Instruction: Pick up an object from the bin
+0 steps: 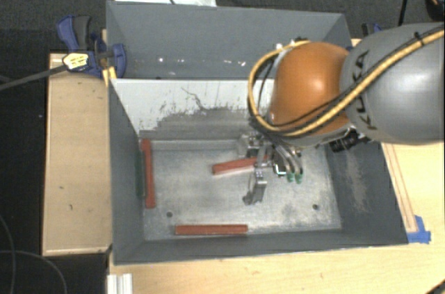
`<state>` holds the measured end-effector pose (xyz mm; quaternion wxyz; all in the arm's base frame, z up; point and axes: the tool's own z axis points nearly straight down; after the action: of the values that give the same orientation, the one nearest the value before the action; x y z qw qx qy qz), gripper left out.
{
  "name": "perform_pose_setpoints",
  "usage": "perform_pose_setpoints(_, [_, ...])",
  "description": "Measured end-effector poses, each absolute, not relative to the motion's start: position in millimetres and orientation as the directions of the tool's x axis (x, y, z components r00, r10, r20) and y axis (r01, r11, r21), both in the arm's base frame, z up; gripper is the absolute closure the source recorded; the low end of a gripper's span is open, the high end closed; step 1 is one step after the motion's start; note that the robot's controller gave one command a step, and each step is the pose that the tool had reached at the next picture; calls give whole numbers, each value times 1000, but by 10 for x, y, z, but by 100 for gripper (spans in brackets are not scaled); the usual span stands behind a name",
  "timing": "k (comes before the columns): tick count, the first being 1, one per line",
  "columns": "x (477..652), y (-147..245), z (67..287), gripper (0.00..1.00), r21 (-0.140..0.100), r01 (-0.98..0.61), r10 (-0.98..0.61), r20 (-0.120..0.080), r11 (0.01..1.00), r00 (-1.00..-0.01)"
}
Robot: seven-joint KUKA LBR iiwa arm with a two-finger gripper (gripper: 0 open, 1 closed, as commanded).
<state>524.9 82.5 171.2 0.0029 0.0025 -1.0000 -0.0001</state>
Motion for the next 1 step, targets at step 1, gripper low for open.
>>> perform_pose_setpoints(1, [5755,423,662,0,0,-94,-94,1,996,-996])
